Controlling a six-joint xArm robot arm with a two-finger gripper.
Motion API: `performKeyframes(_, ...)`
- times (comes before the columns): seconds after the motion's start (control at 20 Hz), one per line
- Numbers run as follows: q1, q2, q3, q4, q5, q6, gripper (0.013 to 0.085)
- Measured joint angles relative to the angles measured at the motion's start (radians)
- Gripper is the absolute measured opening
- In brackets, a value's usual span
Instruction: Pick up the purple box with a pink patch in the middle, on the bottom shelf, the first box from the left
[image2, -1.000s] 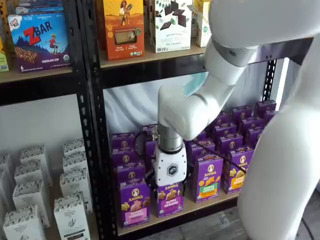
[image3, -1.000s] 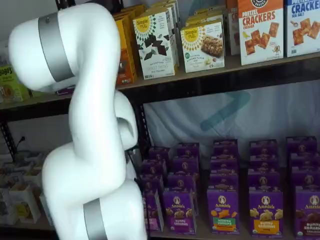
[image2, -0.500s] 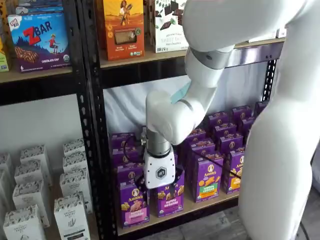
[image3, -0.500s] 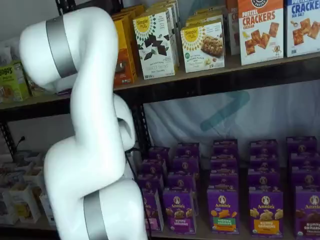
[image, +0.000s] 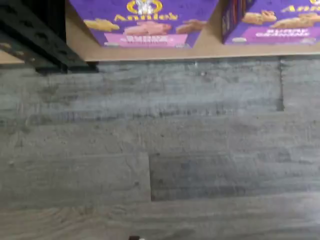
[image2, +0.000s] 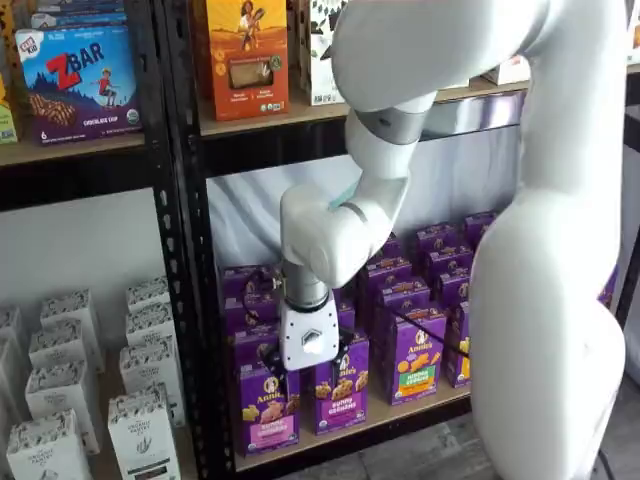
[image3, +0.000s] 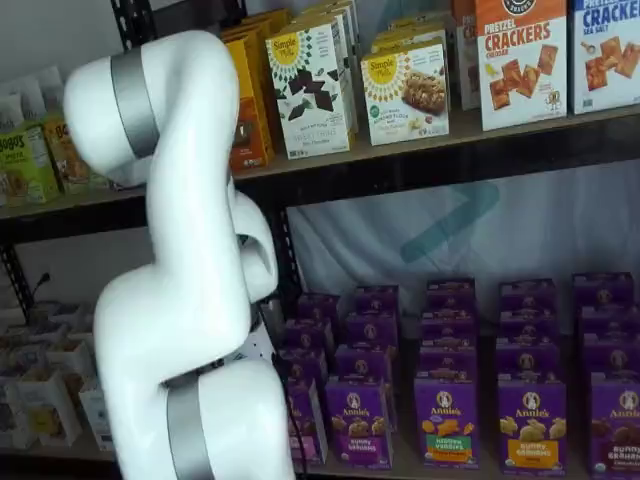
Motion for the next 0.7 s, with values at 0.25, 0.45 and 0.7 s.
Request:
performKeyframes(0.25,-0.032,0.098,-0.086,0.004,-0.034,-0.036,0.0850)
performKeyframes(0.45,-0.056,0.159,-0.151,0.026,-0.032,-0.079,0.0850)
performKeyframes(0.7,-0.070,0.221,-0.221,0.089,-0.017,-0.153,0.0850)
